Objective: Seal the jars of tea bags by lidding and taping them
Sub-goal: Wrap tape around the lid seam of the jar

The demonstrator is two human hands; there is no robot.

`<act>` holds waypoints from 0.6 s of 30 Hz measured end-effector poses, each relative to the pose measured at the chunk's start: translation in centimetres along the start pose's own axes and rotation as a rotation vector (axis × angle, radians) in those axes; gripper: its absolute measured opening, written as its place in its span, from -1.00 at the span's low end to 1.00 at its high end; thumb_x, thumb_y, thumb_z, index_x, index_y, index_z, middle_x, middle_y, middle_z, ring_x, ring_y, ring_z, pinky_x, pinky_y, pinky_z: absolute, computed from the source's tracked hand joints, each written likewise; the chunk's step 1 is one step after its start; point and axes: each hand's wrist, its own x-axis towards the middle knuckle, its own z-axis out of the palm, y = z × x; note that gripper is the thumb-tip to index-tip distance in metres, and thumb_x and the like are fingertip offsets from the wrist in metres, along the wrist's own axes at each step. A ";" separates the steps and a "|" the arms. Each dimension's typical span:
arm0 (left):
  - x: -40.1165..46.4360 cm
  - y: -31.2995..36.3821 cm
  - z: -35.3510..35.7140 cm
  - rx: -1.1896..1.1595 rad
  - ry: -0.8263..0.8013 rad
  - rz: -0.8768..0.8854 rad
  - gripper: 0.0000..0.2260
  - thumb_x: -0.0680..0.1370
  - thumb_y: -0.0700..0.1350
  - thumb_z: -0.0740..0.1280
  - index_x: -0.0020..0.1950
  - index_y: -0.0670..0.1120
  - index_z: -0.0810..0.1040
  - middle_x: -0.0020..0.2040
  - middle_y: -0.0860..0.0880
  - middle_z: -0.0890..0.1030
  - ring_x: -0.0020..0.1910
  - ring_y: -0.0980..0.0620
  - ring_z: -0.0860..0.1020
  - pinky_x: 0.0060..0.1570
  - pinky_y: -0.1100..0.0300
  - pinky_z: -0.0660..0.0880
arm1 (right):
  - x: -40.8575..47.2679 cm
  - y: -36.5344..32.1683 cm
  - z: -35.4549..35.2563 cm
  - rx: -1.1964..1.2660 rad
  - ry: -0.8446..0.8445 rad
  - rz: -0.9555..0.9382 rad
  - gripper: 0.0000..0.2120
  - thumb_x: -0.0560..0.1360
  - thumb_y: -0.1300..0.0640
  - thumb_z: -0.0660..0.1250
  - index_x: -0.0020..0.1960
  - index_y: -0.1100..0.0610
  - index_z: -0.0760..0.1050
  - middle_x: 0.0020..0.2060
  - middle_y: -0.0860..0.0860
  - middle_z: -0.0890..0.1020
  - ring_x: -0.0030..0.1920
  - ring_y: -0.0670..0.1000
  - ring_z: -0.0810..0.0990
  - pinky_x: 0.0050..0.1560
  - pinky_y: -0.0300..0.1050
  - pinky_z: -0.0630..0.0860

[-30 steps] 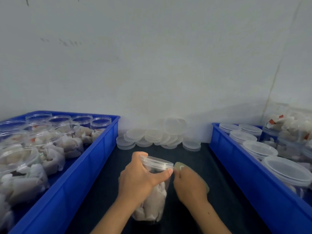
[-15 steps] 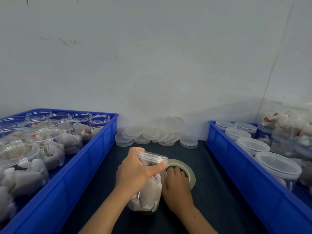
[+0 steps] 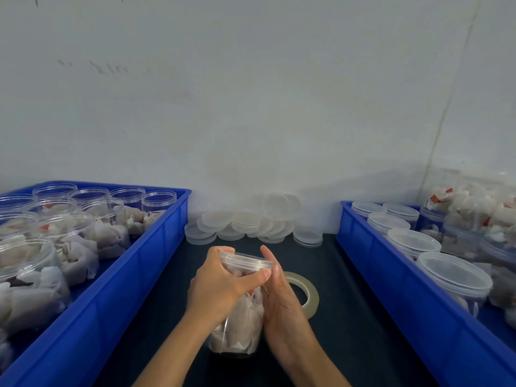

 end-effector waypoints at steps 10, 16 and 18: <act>0.0 -0.5 0.3 -0.071 0.019 0.015 -0.25 0.13 0.34 0.55 0.22 0.15 0.38 -0.03 0.18 0.56 -0.02 0.21 0.55 -0.02 0.17 0.52 | 0.4 -0.1 0.3 0.087 0.060 -0.004 -0.64 0.56 0.09 0.22 0.34 0.07 0.44 0.17 0.18 0.63 0.15 0.12 0.63 0.08 -0.07 0.60; 0.2 -0.6 0.6 -0.082 0.012 0.026 -0.19 0.05 0.39 0.50 0.21 0.15 0.37 -0.02 0.20 0.54 -0.03 0.22 0.54 -0.09 0.22 0.49 | 0.2 0.1 0.3 0.076 0.078 0.015 -0.67 0.58 0.07 0.20 0.34 -0.05 0.46 0.17 0.14 0.63 0.18 0.10 0.62 0.18 -0.02 0.56; 0.4 -0.8 0.6 -0.093 0.005 0.026 -0.20 0.07 0.37 0.50 0.22 0.15 0.36 0.00 0.19 0.53 -0.02 0.20 0.53 -0.10 0.23 0.48 | 0.2 0.1 0.3 0.073 0.078 0.020 -0.65 0.58 -0.04 0.16 0.35 -0.11 0.45 0.19 0.10 0.63 0.20 0.07 0.61 0.17 -0.03 0.56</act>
